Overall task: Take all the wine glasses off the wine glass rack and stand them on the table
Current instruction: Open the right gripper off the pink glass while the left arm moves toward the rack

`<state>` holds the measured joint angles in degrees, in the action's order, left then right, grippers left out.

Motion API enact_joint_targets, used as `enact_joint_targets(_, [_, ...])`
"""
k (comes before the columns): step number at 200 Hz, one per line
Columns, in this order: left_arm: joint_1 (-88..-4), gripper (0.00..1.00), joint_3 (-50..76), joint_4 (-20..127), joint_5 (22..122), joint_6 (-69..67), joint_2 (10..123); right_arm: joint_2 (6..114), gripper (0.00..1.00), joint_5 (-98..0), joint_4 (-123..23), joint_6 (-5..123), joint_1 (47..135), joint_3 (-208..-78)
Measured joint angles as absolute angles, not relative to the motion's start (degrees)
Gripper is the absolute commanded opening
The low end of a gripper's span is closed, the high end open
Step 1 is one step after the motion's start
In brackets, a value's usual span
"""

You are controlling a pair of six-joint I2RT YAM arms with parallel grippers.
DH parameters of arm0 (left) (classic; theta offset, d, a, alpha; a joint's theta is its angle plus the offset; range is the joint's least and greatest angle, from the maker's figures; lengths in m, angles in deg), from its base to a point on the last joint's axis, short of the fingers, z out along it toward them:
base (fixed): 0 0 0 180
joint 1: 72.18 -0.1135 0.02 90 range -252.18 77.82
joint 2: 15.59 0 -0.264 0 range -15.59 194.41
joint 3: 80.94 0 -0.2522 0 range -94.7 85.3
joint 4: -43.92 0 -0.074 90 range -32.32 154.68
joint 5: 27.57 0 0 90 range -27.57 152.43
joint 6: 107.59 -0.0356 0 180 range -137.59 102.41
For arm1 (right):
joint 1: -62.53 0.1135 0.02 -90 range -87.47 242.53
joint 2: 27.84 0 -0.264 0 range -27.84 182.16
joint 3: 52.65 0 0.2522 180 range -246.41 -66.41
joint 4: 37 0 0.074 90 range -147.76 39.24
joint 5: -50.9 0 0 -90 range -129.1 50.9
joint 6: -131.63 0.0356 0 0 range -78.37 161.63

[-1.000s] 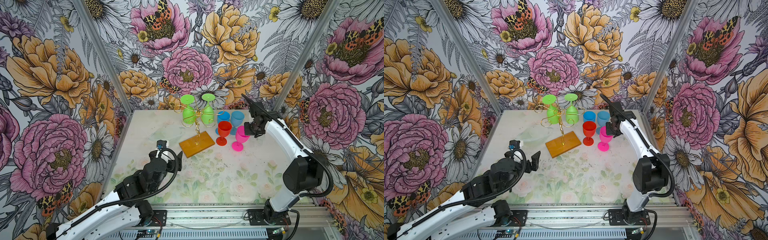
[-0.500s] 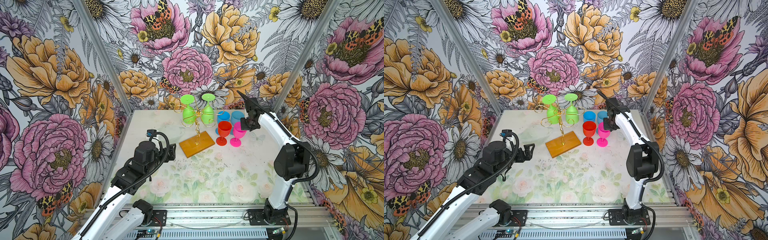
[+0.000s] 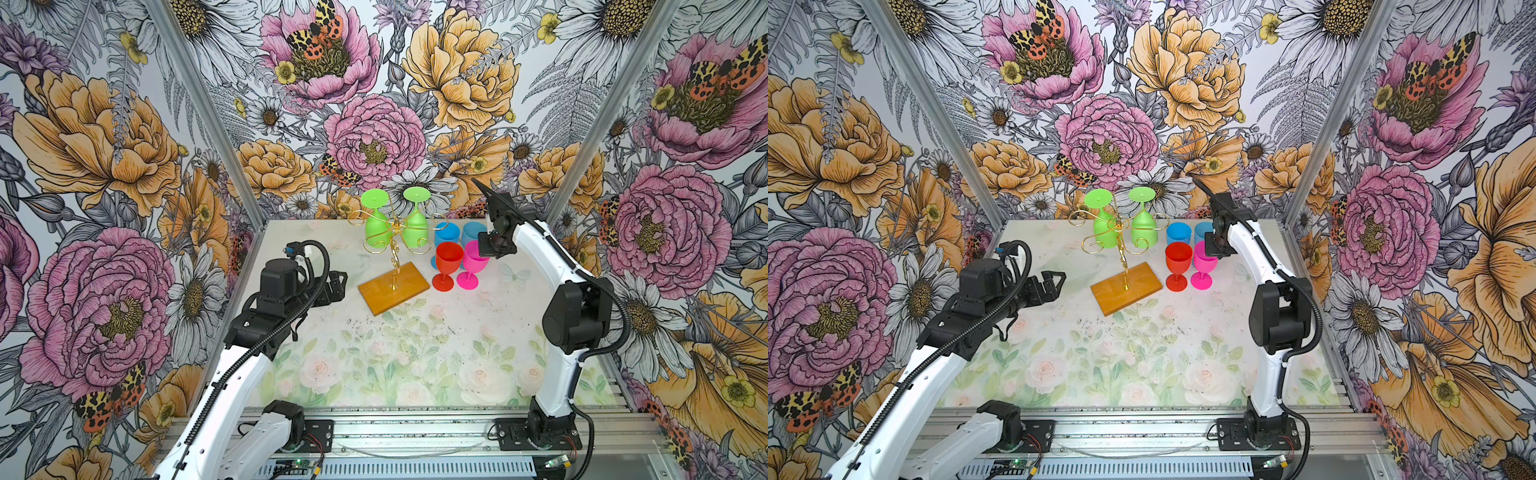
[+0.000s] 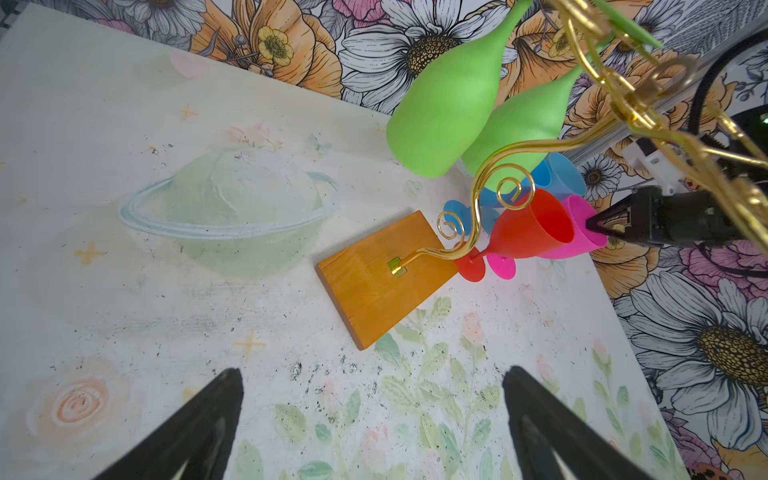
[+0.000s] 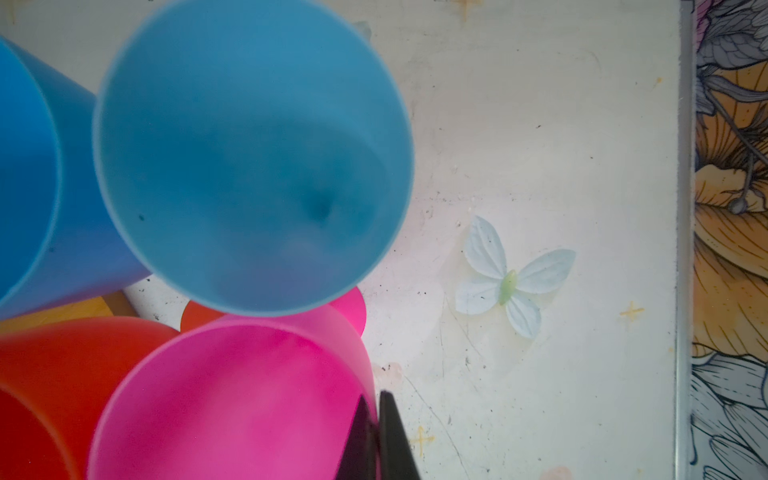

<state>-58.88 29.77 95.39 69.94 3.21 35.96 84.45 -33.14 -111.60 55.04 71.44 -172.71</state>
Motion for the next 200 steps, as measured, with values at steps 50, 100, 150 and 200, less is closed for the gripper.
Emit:
enact_joint_targets(50, [-60.8, 0.99, 28.9, 95.3, 71.9, 3.7, 38.0, 85.2, 0.00, -34.4, -111.5, 55.0, 71.4, -173.5])
enact_joint_targets(100, [-61.9, 0.99, 27.2, 95.2, 72.9, 4.6, 39.5, 85.2, 0.08, -34.7, -111.6, 55.0, 71.4, -173.5])
enact_joint_targets(150, [-62.8, 0.99, 25.1, 95.0, 73.7, 5.0, 40.6, 85.2, 0.08, -34.9, -111.6, 55.0, 71.4, -173.6])
enact_joint_targets(200, [-63.5, 0.99, 25.1, 94.6, 74.4, 5.1, 41.9, 85.2, 0.09, -36.2, -111.6, 55.0, 71.4, -173.6])
